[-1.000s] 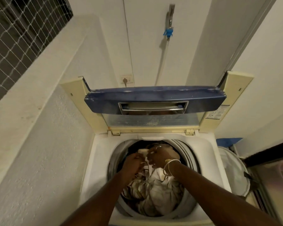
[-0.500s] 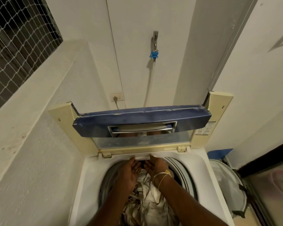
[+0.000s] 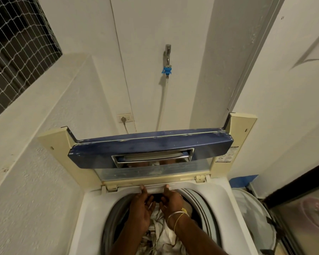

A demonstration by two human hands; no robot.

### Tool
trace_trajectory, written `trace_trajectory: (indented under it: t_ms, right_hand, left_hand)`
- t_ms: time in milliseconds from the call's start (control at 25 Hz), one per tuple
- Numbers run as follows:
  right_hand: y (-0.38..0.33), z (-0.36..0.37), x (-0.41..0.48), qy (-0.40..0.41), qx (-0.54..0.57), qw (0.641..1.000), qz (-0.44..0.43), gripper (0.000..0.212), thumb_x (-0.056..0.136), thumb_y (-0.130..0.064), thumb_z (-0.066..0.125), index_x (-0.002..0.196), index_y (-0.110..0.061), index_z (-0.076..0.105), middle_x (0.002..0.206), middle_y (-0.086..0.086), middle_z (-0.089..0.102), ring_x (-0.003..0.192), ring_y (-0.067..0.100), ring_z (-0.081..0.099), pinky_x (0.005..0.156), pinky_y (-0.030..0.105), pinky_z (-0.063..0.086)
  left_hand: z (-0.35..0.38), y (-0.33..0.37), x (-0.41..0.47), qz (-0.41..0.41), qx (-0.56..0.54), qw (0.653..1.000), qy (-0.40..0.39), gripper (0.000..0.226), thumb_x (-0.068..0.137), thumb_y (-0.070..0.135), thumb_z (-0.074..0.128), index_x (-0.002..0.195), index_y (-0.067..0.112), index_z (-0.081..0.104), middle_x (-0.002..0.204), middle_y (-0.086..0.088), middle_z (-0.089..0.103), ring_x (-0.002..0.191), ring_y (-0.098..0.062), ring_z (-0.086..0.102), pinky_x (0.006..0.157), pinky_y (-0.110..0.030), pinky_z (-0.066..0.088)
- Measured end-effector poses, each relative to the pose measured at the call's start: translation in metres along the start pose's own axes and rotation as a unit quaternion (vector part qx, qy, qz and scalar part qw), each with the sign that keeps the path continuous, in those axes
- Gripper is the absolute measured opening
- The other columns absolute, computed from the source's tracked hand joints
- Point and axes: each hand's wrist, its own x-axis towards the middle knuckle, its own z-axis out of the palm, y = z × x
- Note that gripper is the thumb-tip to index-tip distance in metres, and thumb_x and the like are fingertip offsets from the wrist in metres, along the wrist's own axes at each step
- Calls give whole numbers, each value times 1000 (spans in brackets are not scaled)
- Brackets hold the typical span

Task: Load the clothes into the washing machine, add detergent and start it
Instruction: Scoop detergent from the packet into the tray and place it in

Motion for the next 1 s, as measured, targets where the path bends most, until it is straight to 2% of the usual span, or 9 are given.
trace_trajectory:
  t_ms: [160, 400, 520, 640, 720, 840, 920, 1000]
  right_hand:
    - [-1, 2, -5, -9, 5, 1000, -14, 22, 99, -25, 58, 99, -4, 64, 80, 16, 68, 71, 24, 62, 64, 32, 47]
    - [15, 1, -2, 20, -18, 999, -37, 22, 99, -26, 56, 103, -5, 62, 90, 17, 66, 80, 27, 63, 64, 34, 49]
    - [24, -6, -1, 38, -35, 996, -67, 25, 99, -21, 58, 110, 1, 57, 76, 15, 58, 62, 23, 54, 56, 31, 45]
    - [23, -9, -5, 46, -38, 995, -80, 19, 99, -15, 56, 114, -7, 50, 79, 14, 55, 60, 21, 51, 54, 31, 42]
    - [24, -9, -9, 48, -56, 993, -90, 15, 98, -15, 54, 110, -8, 48, 82, 15, 54, 60, 24, 51, 54, 32, 41]
    - [26, -12, -24, 40, -57, 993, -91, 2, 100, -12, 49, 99, -12, 48, 73, 12, 50, 55, 21, 48, 53, 29, 38]
    - [29, -18, -29, 38, -49, 994, -93, 14, 100, -6, 46, 89, -14, 47, 65, 8, 46, 51, 17, 43, 51, 25, 35]
    - [31, -24, -34, 23, -49, 994, -92, 16, 100, -5, 46, 87, -14, 49, 64, 8, 48, 48, 16, 43, 49, 24, 36]
  left_hand:
    - [1, -2, 0, 21, -11, 1000, -3, 45, 95, 38, 58, 126, 5, 59, 118, -18, 68, 108, -29, 65, 84, -35, 52]
    - [-9, -9, 1, 48, 35, 998, 17, 47, 93, 38, 61, 130, 9, 56, 122, -20, 66, 113, -35, 64, 96, -46, 53]
    - [-17, -11, -3, 42, 50, 998, 11, 47, 94, 36, 61, 130, 6, 56, 121, -20, 67, 113, -36, 65, 92, -42, 56]
    - [-19, -9, -8, 34, 55, 998, 6, 45, 96, 33, 60, 131, 5, 54, 124, -22, 65, 115, -36, 63, 91, -41, 56]
    - [-19, -8, -13, 28, 60, 998, 0, 44, 97, 31, 59, 131, 4, 53, 125, -23, 64, 111, -35, 64, 86, -39, 58]
    - [-23, -8, -23, 14, 74, 997, -5, 40, 99, 27, 56, 129, 1, 53, 122, -24, 65, 104, -32, 66, 74, -32, 61]
    - [-26, -10, -29, 4, 92, 996, -5, 37, 100, 26, 55, 127, 1, 54, 118, -23, 67, 95, -28, 69, 69, -31, 60]
    - [-30, -12, -30, -3, 104, 995, -7, 34, 100, 26, 55, 125, 3, 56, 109, -18, 70, 86, -24, 69, 66, -31, 57]
